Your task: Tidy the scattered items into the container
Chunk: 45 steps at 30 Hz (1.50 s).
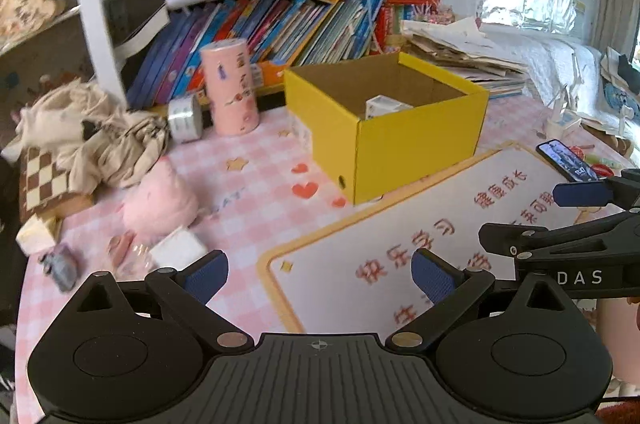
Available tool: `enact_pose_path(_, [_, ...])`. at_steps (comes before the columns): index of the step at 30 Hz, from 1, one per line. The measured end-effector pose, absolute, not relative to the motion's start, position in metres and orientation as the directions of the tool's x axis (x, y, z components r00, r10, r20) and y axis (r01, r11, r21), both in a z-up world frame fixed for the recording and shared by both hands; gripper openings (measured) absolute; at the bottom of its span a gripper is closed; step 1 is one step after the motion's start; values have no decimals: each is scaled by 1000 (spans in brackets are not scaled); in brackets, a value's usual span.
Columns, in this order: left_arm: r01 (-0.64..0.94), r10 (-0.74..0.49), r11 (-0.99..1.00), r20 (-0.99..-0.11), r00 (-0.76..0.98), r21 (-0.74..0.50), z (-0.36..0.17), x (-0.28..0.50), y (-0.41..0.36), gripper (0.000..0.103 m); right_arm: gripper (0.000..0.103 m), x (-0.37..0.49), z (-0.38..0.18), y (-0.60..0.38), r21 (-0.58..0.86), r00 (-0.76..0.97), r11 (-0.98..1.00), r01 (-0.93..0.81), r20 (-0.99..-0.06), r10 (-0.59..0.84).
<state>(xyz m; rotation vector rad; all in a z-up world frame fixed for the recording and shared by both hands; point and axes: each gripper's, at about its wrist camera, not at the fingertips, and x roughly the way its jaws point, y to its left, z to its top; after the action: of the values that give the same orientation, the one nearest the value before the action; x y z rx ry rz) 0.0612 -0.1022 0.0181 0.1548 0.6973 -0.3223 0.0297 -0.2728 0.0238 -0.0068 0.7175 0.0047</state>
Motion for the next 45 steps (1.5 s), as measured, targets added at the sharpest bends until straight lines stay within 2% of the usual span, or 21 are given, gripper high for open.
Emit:
enact_pose_path(10, [237,-169,972,-677,717,8,6,34,-51,100,91,22,23,-235,-27,748,996,-83,-662,45])
enact_pose_path(23, [44,-51,999,-662,747,-27,5,12,11,100,93,20,23,-161,-100,724,941,-323,-666,178])
enact_pose_path(36, [-82,25,995,-664,747,-55,3,4,51,100,94,30,22,-116,-98,671,884,-458,-690,271])
enact_pose_path(45, [-104,18,991,-673,739,-88,-5,14,61,100,95,49,7,-104,-143,632,871,-470,-744,218])
